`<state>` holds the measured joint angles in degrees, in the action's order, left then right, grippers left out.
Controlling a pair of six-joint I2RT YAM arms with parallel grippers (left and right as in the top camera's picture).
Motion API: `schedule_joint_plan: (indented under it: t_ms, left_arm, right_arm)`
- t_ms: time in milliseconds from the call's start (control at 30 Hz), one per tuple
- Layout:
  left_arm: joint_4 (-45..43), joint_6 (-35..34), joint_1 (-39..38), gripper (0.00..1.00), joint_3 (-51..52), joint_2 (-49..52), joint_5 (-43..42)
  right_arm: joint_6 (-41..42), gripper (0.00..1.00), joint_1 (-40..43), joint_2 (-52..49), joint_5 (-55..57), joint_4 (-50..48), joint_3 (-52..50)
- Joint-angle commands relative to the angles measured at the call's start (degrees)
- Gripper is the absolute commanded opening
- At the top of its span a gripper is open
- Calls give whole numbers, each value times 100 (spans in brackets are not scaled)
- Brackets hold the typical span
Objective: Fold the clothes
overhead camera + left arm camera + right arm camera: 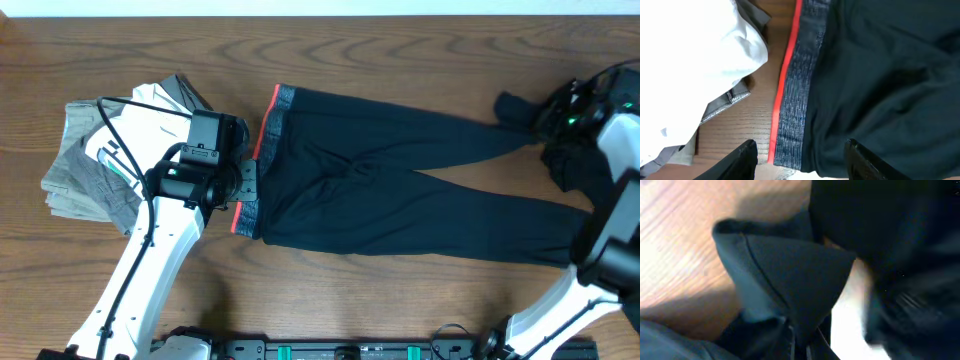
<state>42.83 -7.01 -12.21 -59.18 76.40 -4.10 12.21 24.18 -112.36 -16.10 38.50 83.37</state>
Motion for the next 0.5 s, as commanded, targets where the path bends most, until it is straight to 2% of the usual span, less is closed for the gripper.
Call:
schedule_joint_plan:
  t_ms: [0,167,267,367,467]
  left_arm:
    - [-37,101,-2,58,-72,33,24]
    - [-31,101,-2,58,-72,33,24]
    - [-31,101,-2,58,-72,33,24]
    - [-35,101,-2,58,-72,33,24]
    - [-33,101,-2,58,-72,33,24]
  right_arm:
    - [-315,2,-87,695,813,531,350]
    - [-308,4,-352,1134,1626,1788,426]
    - [-317,6,-544,1161,1956,2124,424]
    - [-319,7,-708,1067,1980,1985,402]
    - [-319,12,-839,894,1991,1368,402]
